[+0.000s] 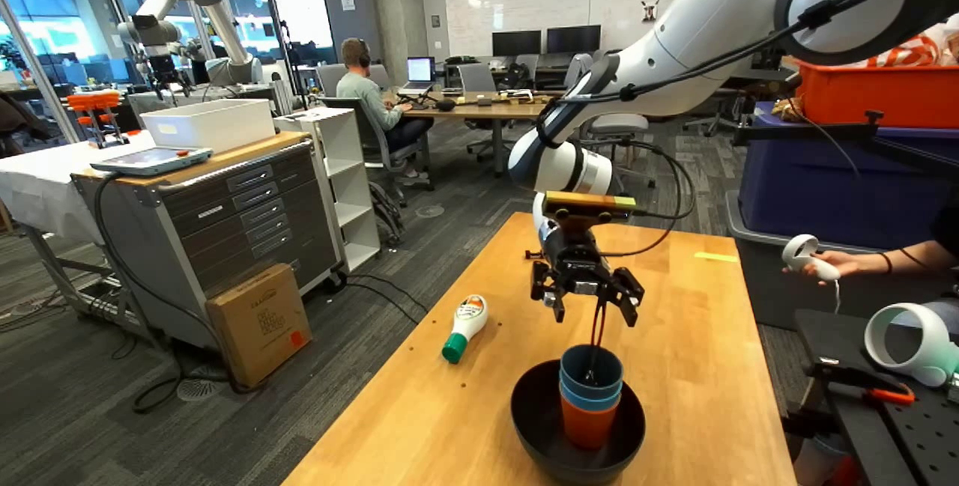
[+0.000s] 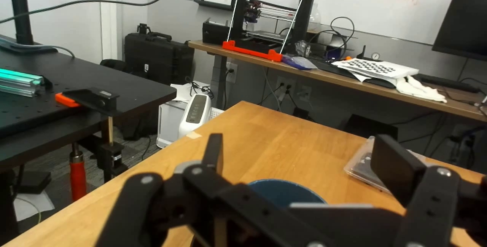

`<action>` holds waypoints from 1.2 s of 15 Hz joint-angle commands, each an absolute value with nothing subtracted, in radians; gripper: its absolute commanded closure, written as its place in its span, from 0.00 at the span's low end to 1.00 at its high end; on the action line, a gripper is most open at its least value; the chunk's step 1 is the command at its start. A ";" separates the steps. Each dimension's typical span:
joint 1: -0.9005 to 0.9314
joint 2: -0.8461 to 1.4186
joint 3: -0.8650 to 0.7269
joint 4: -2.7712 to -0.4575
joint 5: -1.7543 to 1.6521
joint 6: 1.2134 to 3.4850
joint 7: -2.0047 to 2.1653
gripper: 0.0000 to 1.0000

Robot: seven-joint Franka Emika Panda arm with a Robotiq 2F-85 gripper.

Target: Place the orange cup inside the black bowl, place the dark blue cup inside the light blue cup and place them inside the orange cup, place the black fork inside the stacked cups

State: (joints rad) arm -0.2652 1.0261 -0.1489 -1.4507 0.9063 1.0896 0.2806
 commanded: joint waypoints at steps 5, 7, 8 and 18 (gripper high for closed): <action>-0.233 0.956 -0.151 -1.411 0.843 1.091 0.204 0.00; -0.227 0.938 -0.150 -1.410 0.830 1.094 0.189 0.00; -0.222 0.926 -0.151 -1.415 0.818 1.098 0.179 0.00; -0.105 0.637 -0.149 -1.562 0.429 1.265 0.137 0.00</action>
